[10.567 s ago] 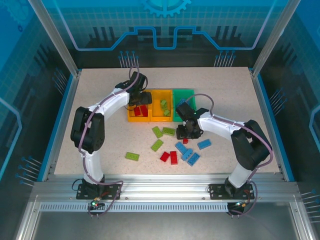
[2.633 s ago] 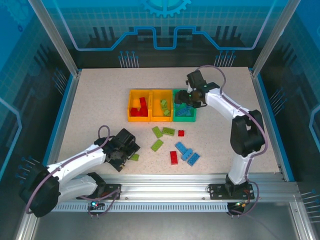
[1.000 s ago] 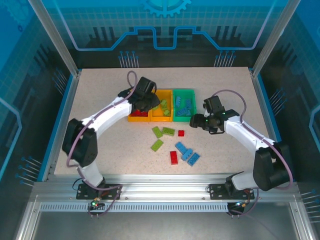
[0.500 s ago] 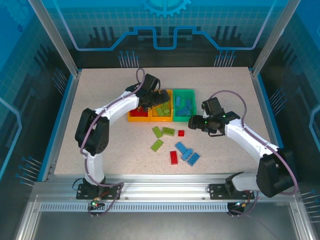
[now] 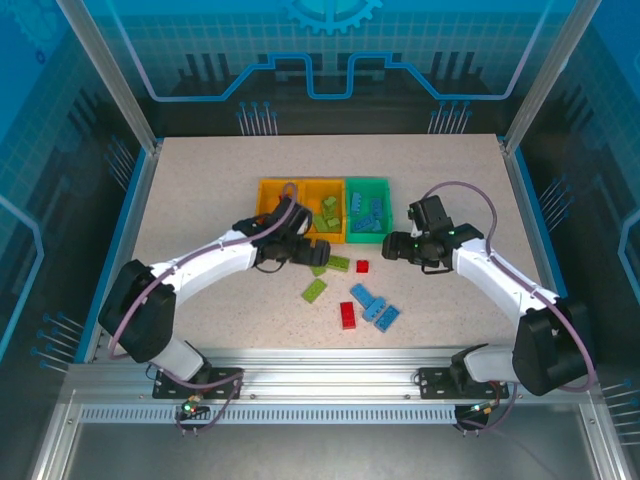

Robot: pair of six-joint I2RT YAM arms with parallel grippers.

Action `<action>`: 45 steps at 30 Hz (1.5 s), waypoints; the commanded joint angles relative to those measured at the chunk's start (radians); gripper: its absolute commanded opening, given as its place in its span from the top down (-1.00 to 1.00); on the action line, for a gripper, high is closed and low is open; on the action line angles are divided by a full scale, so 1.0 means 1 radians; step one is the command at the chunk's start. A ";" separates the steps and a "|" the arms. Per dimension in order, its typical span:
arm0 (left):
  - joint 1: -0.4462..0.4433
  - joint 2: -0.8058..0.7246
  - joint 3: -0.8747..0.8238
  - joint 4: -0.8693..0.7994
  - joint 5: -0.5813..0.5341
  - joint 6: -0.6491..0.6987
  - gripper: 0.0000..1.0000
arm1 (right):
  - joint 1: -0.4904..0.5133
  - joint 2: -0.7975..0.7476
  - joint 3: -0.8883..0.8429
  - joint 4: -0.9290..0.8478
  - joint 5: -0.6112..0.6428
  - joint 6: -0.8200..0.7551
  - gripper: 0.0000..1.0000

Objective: Sort the legos into containers by color

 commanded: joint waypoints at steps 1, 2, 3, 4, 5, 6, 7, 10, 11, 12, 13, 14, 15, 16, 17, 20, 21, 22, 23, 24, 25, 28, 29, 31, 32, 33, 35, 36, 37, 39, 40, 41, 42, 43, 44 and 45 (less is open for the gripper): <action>-0.025 -0.025 -0.051 0.002 0.004 0.080 -0.96 | -0.020 -0.030 -0.011 -0.017 -0.008 -0.007 -0.61; -0.033 -0.018 -0.065 0.002 0.012 0.088 -0.95 | -0.023 -0.031 -0.011 -0.019 -0.007 -0.005 -0.61; -0.042 -0.008 -0.070 0.002 0.019 0.095 -0.93 | -0.025 -0.030 -0.011 -0.020 -0.008 -0.002 -0.61; -0.054 0.003 -0.074 0.002 0.025 0.104 -0.91 | -0.026 -0.032 -0.011 -0.024 -0.008 -0.002 -0.61; -0.070 0.016 -0.074 0.001 0.027 0.119 -0.89 | -0.027 -0.031 -0.011 -0.024 -0.008 0.000 -0.61; -0.083 0.026 -0.070 -0.002 0.023 0.126 -0.88 | -0.026 -0.033 -0.011 -0.025 -0.008 0.001 -0.61; -0.100 0.036 -0.064 -0.005 0.018 0.132 -0.87 | -0.029 -0.036 -0.011 -0.027 -0.005 0.003 -0.61; -0.132 0.064 -0.052 -0.003 0.011 0.149 -0.86 | -0.029 -0.045 -0.039 -0.027 -0.002 0.011 -0.62; -0.138 0.078 -0.049 -0.005 0.007 0.153 -0.84 | -0.029 -0.048 -0.042 -0.027 -0.001 0.011 -0.62; -0.140 0.090 -0.047 -0.010 0.007 0.156 -0.81 | -0.029 -0.051 -0.046 -0.028 0.000 0.013 -0.62; -0.140 0.103 -0.045 -0.014 0.009 0.159 -0.77 | -0.031 -0.053 -0.049 -0.030 0.001 0.012 -0.62; -0.140 0.116 -0.047 -0.019 0.012 0.160 -0.73 | -0.033 -0.057 -0.053 -0.032 0.002 0.011 -0.62; -0.144 0.123 -0.050 -0.020 0.010 0.157 -0.71 | -0.033 -0.057 -0.054 -0.033 0.005 0.011 -0.63; -0.143 0.131 -0.056 -0.017 0.008 0.155 -0.71 | -0.035 -0.062 -0.055 -0.035 0.008 0.011 -0.63; -0.145 0.137 -0.060 -0.014 0.002 0.153 -0.70 | -0.039 -0.064 -0.059 -0.036 0.010 0.011 -0.63; -0.145 0.155 -0.061 0.000 0.006 0.149 -0.57 | -0.046 -0.070 -0.066 -0.033 0.006 0.011 -0.64; -0.145 0.162 -0.056 0.001 0.010 0.150 -0.52 | -0.047 -0.070 -0.065 -0.033 0.002 0.012 -0.64; -0.146 0.171 -0.048 0.002 0.015 0.149 -0.47 | -0.047 -0.070 -0.066 -0.033 0.000 0.011 -0.64; -0.146 0.181 -0.043 0.002 0.018 0.149 -0.43 | -0.047 -0.070 -0.066 -0.034 -0.001 0.011 -0.64; -0.146 0.191 -0.037 0.000 0.021 0.150 -0.42 | -0.047 -0.071 -0.068 -0.035 -0.001 0.010 -0.64; -0.148 0.199 -0.032 0.002 0.025 0.151 -0.42 | -0.047 -0.071 -0.068 -0.036 0.000 0.008 -0.64; -0.147 0.220 -0.033 0.006 0.031 0.149 -0.33 | -0.047 -0.077 -0.071 -0.043 0.010 0.004 -0.64; -0.147 0.221 -0.034 0.007 0.032 0.148 -0.29 | -0.047 -0.079 -0.071 -0.045 0.012 0.002 -0.64; -0.147 0.223 -0.040 0.010 0.036 0.142 -0.16 | -0.046 -0.086 -0.072 -0.048 0.015 0.002 -0.64; -0.147 0.223 -0.042 0.010 0.034 0.140 -0.07 | -0.047 -0.086 -0.073 -0.048 0.015 0.002 -0.64; -0.147 0.221 -0.045 0.011 0.032 0.138 0.03 | -0.047 -0.088 -0.073 -0.047 0.015 0.001 -0.64; -0.147 0.214 -0.045 0.007 0.033 0.133 0.21 | -0.046 -0.090 -0.075 -0.047 0.013 0.001 -0.64; -0.147 0.207 -0.044 0.005 0.034 0.130 0.28 | -0.043 -0.094 -0.076 -0.047 0.013 0.001 -0.63; -0.147 0.195 -0.042 0.001 0.034 0.127 0.30 | -0.037 -0.099 -0.077 -0.047 0.016 0.000 -0.63; -0.147 0.173 -0.034 -0.013 0.028 0.117 0.31 | -0.011 -0.118 -0.082 -0.039 0.024 -0.004 -0.62; -0.146 0.156 -0.028 -0.023 0.021 0.112 0.31 | 0.010 -0.132 -0.086 -0.033 0.030 -0.005 -0.61; -0.145 0.140 -0.021 -0.034 0.007 0.106 0.31 | 0.034 -0.147 -0.092 -0.028 0.038 -0.003 -0.60; -0.145 0.125 -0.008 -0.048 -0.011 0.101 0.32 | 0.055 -0.157 -0.097 -0.023 0.043 0.002 -0.60; -0.142 0.109 0.009 -0.067 -0.034 0.095 0.32 | 0.083 -0.165 -0.103 -0.022 0.049 0.010 -0.59; -0.138 0.095 0.031 -0.089 -0.055 0.093 0.32 | 0.111 -0.174 -0.112 -0.020 0.059 0.024 -0.58; -0.133 0.085 0.052 -0.106 -0.073 0.091 0.30 | 0.134 -0.181 -0.120 -0.020 0.071 0.037 -0.58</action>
